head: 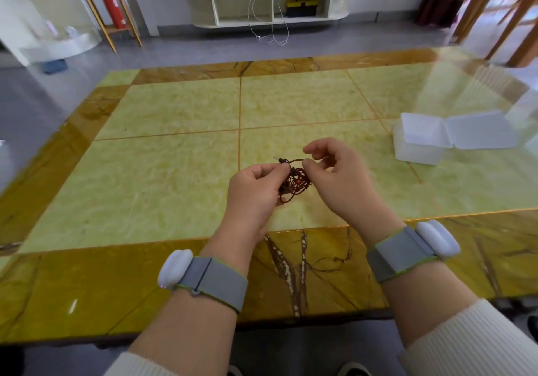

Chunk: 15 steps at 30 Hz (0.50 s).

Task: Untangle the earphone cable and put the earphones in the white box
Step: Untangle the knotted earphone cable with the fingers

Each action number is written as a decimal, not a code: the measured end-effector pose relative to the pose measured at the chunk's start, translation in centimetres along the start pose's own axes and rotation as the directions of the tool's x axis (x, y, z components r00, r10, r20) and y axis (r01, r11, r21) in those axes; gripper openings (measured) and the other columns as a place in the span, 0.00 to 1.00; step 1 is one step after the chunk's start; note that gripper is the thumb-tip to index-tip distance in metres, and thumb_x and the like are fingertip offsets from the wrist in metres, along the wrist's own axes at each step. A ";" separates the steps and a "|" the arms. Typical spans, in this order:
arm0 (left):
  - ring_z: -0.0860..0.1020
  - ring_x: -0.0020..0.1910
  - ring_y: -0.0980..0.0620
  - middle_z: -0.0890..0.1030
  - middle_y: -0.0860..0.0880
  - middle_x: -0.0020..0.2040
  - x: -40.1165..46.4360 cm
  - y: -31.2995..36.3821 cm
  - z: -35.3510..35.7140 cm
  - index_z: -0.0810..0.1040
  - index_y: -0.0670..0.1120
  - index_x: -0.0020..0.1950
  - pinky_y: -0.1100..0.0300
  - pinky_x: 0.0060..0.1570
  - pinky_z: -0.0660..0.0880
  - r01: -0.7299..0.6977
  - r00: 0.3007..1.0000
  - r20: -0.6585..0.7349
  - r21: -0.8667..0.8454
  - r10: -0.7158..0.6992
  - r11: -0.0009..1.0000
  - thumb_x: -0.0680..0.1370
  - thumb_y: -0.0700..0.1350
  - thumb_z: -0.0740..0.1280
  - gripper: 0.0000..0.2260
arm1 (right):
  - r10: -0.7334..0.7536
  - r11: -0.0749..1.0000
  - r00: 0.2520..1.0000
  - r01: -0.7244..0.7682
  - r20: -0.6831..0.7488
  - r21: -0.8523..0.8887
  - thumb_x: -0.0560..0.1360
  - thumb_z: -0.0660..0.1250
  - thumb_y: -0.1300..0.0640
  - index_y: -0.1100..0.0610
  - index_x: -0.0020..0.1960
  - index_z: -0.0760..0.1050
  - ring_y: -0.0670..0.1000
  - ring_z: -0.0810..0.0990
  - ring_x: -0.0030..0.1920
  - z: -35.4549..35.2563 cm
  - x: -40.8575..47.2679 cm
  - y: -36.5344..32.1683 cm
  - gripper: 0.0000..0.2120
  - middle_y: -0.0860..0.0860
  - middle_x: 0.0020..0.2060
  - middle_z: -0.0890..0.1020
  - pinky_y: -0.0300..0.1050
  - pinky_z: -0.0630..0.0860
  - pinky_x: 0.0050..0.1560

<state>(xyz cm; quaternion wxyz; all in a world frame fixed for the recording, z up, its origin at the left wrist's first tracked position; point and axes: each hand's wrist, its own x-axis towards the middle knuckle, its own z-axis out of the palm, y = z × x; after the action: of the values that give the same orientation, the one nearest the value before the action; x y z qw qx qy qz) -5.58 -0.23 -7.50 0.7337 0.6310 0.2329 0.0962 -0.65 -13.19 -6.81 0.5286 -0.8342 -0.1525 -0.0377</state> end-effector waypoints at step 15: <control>0.85 0.43 0.49 0.85 0.45 0.44 0.0 0.3 -0.3 0.76 0.49 0.57 0.56 0.38 0.82 -0.070 0.997 -0.019 0.034 0.071 0.997 0.78 0.42 0.68 0.09 | -0.049 0.985 0.992 0.068 0.119 -0.160 0.75 0.70 0.54 0.46 0.47 0.83 0.42 0.78 0.48 0.2 -0.4 -0.2 0.04 0.41 0.43 0.81 0.39 0.74 0.48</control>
<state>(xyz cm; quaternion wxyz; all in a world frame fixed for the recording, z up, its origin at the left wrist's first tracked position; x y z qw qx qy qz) -5.68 0.05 -7.27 0.7170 0.6498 0.2195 0.1246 -1.10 -12.99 -6.78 0.4472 -0.8708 -0.2033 -0.0178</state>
